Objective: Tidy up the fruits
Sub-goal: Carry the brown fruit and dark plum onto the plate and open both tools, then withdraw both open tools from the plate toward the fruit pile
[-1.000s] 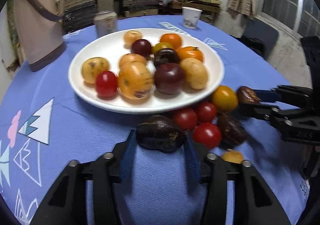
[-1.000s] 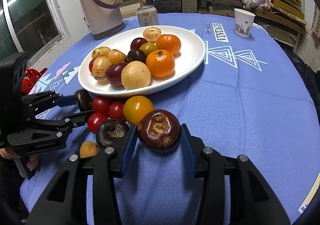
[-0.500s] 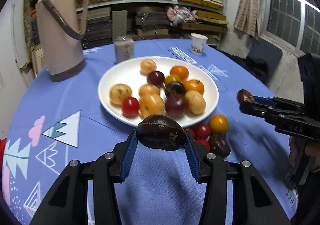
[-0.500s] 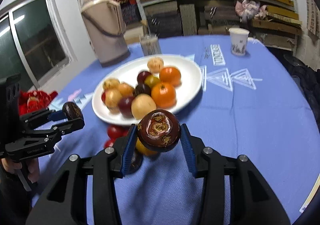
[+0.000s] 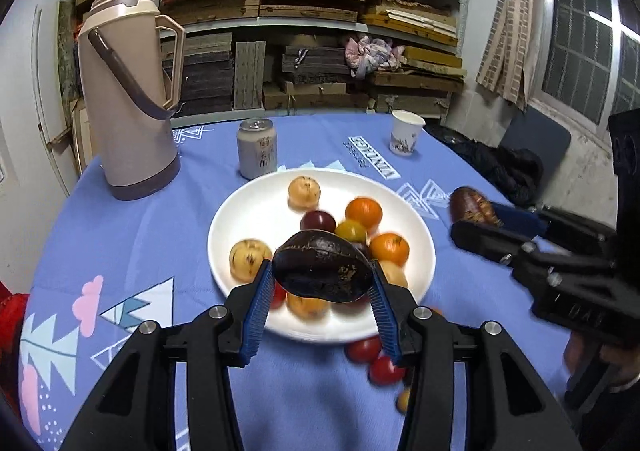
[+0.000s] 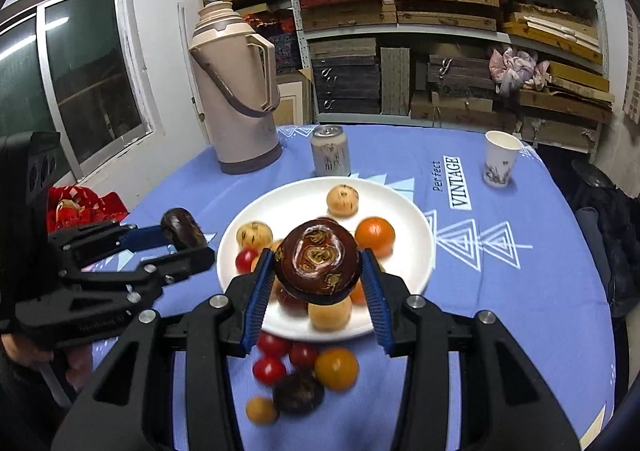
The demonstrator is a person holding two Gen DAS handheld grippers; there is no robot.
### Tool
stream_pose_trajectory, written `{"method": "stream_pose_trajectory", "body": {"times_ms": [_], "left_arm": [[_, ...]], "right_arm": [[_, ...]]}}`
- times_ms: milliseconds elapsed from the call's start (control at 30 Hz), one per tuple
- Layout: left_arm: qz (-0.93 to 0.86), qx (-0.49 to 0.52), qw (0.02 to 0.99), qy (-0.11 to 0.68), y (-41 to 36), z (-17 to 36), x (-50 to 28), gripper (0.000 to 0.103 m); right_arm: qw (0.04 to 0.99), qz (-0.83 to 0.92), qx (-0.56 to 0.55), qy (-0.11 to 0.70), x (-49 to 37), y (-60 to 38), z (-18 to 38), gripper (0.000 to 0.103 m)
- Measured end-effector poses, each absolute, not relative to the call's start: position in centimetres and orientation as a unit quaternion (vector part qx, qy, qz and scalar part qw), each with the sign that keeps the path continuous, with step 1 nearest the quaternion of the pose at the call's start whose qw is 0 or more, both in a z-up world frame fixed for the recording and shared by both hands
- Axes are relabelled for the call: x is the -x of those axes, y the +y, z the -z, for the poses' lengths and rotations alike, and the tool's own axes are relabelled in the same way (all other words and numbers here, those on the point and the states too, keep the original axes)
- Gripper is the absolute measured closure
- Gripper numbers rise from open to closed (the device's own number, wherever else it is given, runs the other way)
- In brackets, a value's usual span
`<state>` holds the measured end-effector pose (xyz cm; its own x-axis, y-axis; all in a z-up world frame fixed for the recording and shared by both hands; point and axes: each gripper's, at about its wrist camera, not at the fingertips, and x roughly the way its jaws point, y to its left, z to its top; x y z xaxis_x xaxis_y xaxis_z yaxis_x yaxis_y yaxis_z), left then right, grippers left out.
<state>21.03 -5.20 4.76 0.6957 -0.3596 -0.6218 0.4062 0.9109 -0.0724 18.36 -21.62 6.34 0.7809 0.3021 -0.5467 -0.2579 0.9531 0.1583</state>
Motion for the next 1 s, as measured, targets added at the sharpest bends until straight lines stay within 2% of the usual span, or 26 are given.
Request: {"method": "stream_pose_trajectory", "body": {"times_ms": [167,467,533,567,600,667,1000], "left_arm": [[0.196,-0.023,0.919,0.341,-5.7,-4.5,-23.3,0.055],[0.163,0.02,0.903,0.396,-5.1,-2.0,-28.8,0.055],[0.159,0.038,0.903,0.398,-4.7,-1.8,-29.2,0.046],[0.151,0.043,0.905,0.395,-4.3,-1.9,-29.0,0.036],[0.152,0.045,0.907,0.391,-4.0,-2.0,-28.7,0.029],[0.163,0.046,0.906,0.387,-3.6,-2.3,-28.2,0.025],[0.166,0.029,0.907,0.385,-3.3,-2.2,-24.5,0.018]], "right_arm": [[0.942,-0.147,-0.049,0.298,-20.9,-20.8,-6.1,0.06],[0.921,-0.134,-0.08,0.357,-26.8,-20.4,-3.2,0.059],[0.917,-0.135,-0.098,0.361,-27.4,-20.7,-2.8,0.056],[0.918,-0.135,-0.103,0.359,-27.3,-20.9,-2.8,0.055],[0.918,-0.137,-0.103,0.357,-27.2,-21.1,-2.9,0.051],[0.923,-0.136,-0.098,0.346,-26.5,-21.4,-3.2,0.045],[0.928,-0.136,-0.083,0.337,-22.1,-22.9,-3.7,0.037]]}}
